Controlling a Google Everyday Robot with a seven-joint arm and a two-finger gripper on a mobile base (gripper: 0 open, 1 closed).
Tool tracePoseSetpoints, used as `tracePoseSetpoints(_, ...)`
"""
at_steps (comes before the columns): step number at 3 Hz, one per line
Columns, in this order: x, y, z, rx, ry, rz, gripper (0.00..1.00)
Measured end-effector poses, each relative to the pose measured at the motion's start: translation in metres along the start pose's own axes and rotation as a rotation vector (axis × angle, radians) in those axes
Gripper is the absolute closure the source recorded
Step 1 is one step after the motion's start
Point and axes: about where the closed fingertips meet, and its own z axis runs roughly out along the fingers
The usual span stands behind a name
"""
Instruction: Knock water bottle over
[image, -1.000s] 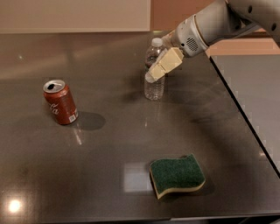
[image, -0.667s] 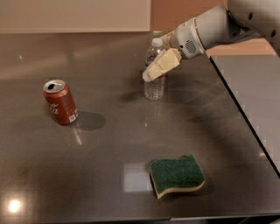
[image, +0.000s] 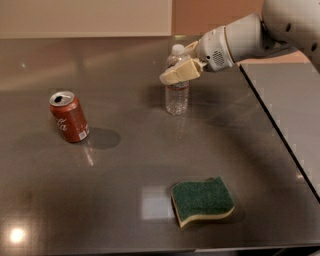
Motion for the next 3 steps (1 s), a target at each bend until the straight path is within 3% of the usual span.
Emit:
tracePoseSetpoints(2,-0.008,0.004,-0.010,0.001,-0.047,-0.011,0.93)
tracePoseSetpoints(3,-0.013,0.007,-0.015,0.003,-0.063,-0.018,1.00)
